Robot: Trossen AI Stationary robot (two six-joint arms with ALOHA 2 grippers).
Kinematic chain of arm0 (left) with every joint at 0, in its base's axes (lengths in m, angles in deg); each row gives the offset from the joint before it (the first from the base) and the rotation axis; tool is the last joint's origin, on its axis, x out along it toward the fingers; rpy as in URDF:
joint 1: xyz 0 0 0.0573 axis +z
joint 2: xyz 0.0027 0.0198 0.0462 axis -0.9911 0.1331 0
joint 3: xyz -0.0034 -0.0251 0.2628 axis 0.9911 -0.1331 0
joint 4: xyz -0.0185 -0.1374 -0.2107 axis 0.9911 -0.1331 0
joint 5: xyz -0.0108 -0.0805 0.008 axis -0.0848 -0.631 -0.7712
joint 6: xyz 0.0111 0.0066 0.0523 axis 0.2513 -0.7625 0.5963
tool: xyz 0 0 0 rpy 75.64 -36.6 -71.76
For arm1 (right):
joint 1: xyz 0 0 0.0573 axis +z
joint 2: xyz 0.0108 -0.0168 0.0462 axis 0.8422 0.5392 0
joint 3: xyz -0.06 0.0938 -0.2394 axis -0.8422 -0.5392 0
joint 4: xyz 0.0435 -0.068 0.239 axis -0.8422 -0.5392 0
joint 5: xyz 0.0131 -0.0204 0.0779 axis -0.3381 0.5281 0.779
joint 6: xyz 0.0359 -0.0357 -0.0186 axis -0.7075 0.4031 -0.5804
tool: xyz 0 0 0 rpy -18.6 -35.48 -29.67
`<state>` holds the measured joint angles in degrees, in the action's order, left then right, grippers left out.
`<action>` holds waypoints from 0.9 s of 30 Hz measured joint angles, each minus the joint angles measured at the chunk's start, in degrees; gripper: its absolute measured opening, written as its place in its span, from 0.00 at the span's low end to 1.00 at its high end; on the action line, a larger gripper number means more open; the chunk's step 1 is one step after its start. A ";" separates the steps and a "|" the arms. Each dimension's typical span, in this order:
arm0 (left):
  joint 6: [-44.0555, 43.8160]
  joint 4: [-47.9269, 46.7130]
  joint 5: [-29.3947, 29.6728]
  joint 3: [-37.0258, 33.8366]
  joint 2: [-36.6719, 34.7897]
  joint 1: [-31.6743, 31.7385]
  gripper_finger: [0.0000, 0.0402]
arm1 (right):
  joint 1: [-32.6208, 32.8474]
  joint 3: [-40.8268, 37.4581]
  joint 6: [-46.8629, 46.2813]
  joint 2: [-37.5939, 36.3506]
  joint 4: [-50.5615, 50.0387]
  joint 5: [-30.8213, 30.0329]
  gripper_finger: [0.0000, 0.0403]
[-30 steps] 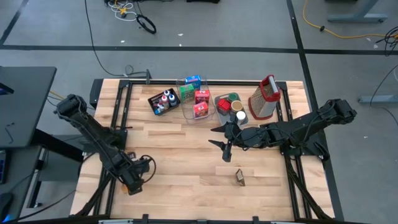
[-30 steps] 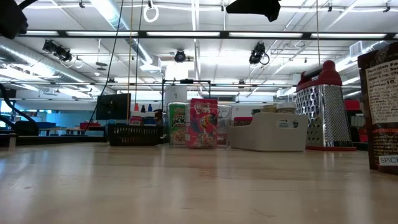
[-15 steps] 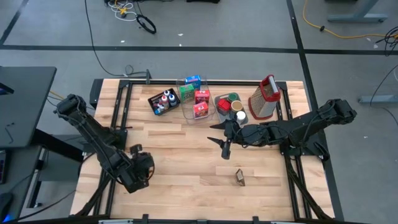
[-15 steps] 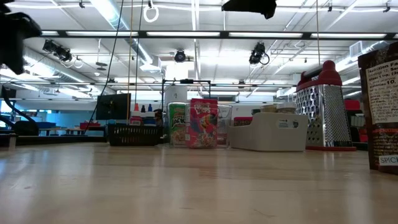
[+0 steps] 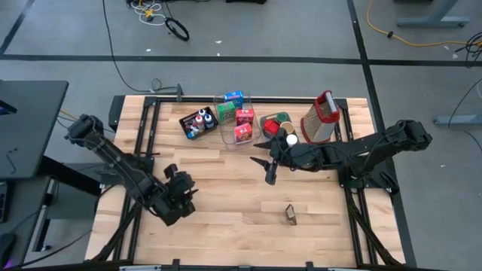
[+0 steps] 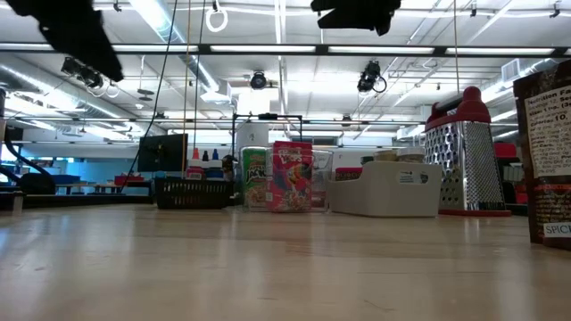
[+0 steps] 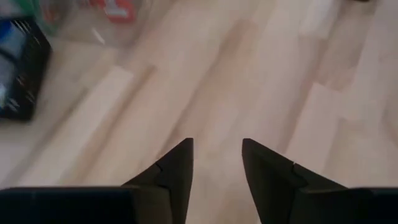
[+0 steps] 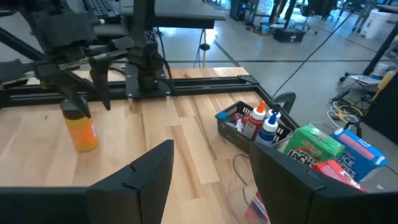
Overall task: Pick & Place Kitchen Items
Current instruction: Put the black spice bottle into the gray bin
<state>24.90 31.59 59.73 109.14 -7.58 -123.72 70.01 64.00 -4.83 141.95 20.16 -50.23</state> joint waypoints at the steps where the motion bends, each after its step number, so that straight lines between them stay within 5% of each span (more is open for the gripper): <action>1: 1.57 0.24 0.59 0.14 -0.01 0.51 0.35 | -0.23 0.00 0.00 0.00 0.00 0.17 0.55; 9: 23.05 9.13 -7.56 -1.70 0.02 3.69 0.28 | -0.60 0.00 -2.32 0.00 0.00 0.66 0.55; 17: 24.48 11.58 -12.76 -2.05 0.02 6.20 0.27 | -0.60 0.00 -2.62 0.00 -0.02 0.66 0.55; 22: 28.30 13.34 -14.54 -2.05 0.02 7.40 0.34 | -0.60 0.00 -2.60 0.00 -0.01 0.64 0.55; 27: 26.74 12.50 -23.23 -1.75 -0.38 8.07 0.49 | -0.60 0.00 -2.40 0.00 0.00 0.64 0.55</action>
<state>51.64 44.08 36.50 107.39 -7.96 -115.65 69.41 64.00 -7.23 141.95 20.16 -49.59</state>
